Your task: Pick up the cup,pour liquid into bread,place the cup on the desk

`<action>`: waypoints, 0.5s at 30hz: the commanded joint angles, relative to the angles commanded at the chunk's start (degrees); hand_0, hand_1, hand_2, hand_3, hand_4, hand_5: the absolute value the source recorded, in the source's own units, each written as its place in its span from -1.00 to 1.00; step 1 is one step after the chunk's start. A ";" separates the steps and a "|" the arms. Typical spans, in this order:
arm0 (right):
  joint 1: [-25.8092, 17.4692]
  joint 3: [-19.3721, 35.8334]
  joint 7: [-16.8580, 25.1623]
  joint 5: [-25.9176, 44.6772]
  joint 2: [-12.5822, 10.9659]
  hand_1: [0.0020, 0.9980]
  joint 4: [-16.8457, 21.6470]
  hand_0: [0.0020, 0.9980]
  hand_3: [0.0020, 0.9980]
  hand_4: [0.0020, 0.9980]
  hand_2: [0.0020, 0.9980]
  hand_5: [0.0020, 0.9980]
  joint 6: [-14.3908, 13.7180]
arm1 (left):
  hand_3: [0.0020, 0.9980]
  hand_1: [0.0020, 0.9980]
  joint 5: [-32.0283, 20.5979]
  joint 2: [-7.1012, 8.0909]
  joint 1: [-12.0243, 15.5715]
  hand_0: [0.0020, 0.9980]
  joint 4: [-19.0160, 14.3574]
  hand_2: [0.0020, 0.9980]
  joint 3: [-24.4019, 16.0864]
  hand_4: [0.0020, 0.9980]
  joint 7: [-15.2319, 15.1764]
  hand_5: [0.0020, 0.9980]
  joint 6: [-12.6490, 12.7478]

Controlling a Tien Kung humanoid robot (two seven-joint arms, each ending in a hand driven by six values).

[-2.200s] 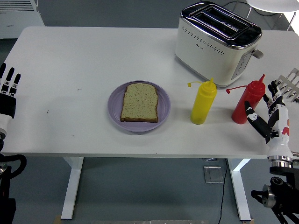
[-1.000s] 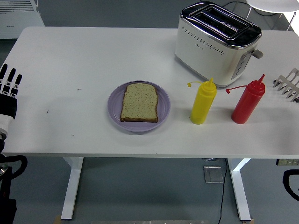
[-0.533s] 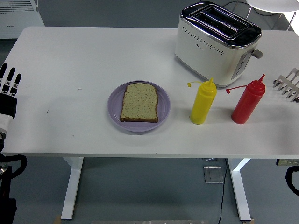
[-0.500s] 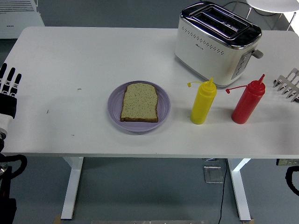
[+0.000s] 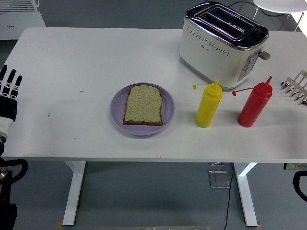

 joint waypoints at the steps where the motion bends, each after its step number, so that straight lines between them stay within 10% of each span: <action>1: 0.00 0.00 -0.01 0.01 0.00 0.45 -0.01 0.62 0.52 0.13 0.52 -0.22 0.00 | 0.44 0.49 0.00 0.00 0.00 0.62 0.00 0.46 -0.01 0.03 0.00 1.00 0.00; 15: -0.09 -0.25 -0.19 0.05 0.02 0.45 -0.28 0.62 0.52 0.13 0.52 -0.22 0.03 | 0.44 0.49 0.09 -0.06 0.05 0.62 0.00 0.46 0.15 0.03 0.02 1.00 -0.09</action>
